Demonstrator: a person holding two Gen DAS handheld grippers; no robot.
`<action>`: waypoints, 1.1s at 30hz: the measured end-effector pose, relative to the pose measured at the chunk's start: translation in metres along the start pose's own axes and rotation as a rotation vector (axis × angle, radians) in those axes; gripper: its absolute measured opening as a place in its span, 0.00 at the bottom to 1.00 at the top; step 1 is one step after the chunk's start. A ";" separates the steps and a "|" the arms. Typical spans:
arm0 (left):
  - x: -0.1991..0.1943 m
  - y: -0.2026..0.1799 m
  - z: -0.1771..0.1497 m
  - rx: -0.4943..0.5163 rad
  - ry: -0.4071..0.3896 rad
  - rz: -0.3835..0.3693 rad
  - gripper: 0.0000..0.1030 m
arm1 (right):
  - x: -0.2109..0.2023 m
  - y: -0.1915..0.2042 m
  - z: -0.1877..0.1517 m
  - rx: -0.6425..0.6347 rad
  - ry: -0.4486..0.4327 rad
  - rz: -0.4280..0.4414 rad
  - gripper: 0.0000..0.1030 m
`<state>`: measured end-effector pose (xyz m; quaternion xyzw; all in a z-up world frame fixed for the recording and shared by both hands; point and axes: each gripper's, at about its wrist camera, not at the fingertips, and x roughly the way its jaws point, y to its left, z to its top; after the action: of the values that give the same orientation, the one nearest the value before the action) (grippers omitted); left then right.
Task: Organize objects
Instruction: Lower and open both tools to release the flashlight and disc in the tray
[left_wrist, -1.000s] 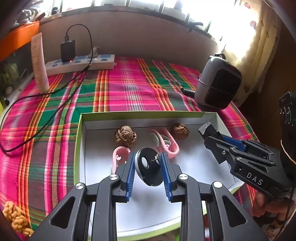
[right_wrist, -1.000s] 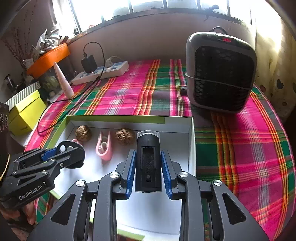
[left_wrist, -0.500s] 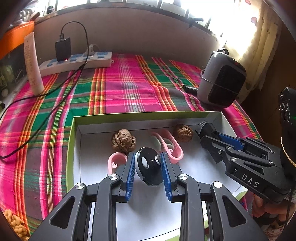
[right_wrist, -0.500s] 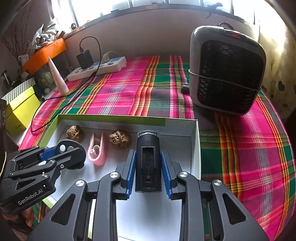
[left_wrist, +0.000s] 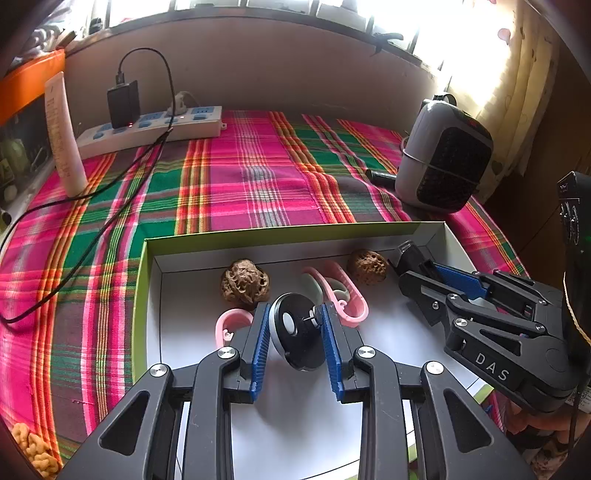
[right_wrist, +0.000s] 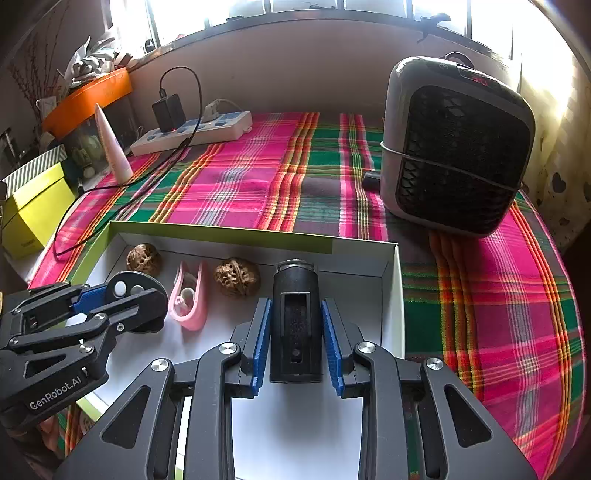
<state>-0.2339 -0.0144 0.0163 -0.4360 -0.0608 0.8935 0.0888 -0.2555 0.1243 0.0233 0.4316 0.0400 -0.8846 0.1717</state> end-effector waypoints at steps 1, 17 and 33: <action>0.000 0.000 0.000 0.000 0.000 -0.001 0.25 | 0.000 0.000 0.000 -0.001 0.000 -0.001 0.28; 0.001 0.000 0.000 0.001 0.001 0.000 0.25 | -0.001 0.002 -0.001 0.000 0.001 0.006 0.28; -0.001 0.001 -0.001 0.011 0.003 0.021 0.31 | -0.003 0.002 -0.002 0.009 -0.003 0.005 0.28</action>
<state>-0.2322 -0.0156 0.0160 -0.4374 -0.0512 0.8940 0.0822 -0.2517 0.1237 0.0247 0.4313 0.0347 -0.8849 0.1723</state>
